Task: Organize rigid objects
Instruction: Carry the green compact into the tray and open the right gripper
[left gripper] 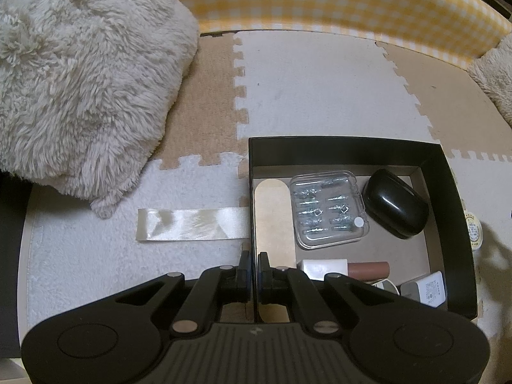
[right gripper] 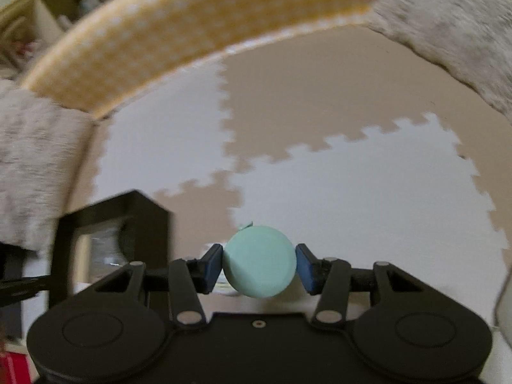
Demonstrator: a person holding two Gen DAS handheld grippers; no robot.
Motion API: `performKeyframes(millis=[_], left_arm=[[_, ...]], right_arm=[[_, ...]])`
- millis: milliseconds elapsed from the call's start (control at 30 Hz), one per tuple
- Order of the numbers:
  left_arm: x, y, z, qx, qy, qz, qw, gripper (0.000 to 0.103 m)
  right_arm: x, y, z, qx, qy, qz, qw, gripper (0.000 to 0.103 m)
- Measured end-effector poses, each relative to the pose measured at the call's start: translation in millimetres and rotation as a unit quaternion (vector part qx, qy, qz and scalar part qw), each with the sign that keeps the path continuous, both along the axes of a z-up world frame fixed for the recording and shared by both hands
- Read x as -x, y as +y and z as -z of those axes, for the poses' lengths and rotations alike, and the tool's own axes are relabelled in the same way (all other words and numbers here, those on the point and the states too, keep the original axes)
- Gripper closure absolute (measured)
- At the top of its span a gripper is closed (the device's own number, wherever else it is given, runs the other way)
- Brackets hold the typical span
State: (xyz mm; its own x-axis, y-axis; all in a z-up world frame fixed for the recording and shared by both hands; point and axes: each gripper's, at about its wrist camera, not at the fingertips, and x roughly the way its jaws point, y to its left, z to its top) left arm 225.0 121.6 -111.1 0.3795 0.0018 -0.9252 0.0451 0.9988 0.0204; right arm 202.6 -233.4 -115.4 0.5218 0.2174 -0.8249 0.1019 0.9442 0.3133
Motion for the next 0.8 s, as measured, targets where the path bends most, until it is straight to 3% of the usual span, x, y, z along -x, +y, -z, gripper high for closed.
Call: performKeyframes(millis=[367,800], left_arm=[[-1,1,0,0.002,0.001,-0.002,1.0,0.1],[-1,1,1,0.002,0.001,-0.002,1.0,0.1]], right_arm=[[10,76,-35,-0.038,-0.061,-0.12,0.99,0.052],[-13,151,-10,0.011,-0.028,-0.186,0.982,0.052]])
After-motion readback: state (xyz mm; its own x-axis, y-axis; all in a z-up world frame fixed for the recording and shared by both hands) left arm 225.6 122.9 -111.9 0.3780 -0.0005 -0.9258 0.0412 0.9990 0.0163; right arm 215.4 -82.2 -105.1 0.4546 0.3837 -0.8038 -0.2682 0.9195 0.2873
